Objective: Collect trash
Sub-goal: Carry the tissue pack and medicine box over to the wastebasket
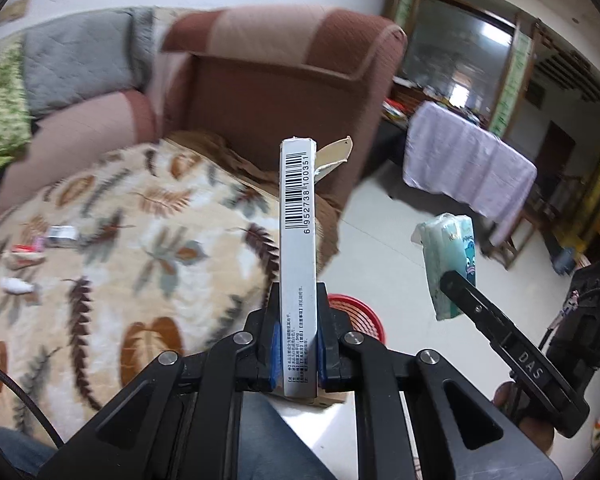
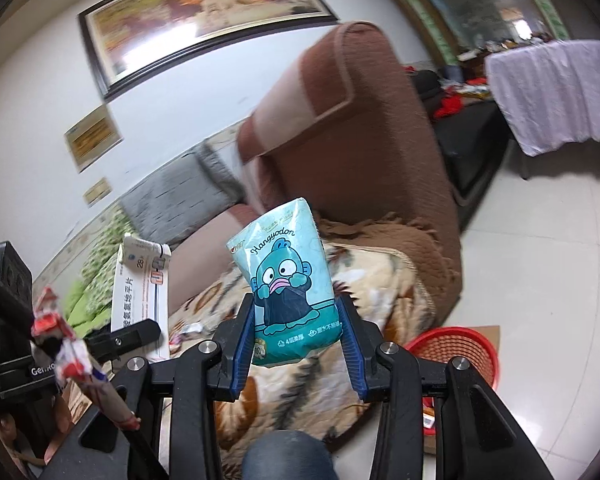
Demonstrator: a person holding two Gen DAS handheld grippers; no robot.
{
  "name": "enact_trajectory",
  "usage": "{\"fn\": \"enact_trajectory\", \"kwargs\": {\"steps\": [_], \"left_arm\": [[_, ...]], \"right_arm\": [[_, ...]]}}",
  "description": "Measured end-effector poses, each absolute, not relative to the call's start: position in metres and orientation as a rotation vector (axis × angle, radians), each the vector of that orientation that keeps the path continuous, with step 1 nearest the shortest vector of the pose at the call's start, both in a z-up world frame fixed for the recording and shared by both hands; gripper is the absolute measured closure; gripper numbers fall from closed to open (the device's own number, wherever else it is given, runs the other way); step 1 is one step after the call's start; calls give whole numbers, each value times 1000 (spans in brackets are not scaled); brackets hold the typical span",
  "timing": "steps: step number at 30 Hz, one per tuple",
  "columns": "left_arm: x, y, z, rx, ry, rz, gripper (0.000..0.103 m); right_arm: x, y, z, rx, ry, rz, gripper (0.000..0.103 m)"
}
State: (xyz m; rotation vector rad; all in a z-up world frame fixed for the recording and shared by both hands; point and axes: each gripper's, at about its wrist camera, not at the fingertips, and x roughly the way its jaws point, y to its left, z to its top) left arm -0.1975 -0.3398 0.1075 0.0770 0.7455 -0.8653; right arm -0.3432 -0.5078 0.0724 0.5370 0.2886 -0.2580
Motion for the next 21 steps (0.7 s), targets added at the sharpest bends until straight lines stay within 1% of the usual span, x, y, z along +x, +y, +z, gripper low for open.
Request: {"fn": "enact_trajectory", "kwargs": {"steps": [10,21], "left_arm": [[-185,-385,80,135,821,-917,91],[-182,-438,47,216,853,-951,90]], "right_arm": [[-336,-545,43,642,335,-312,60],[-333,-570,20,673,374,-382,59]]}}
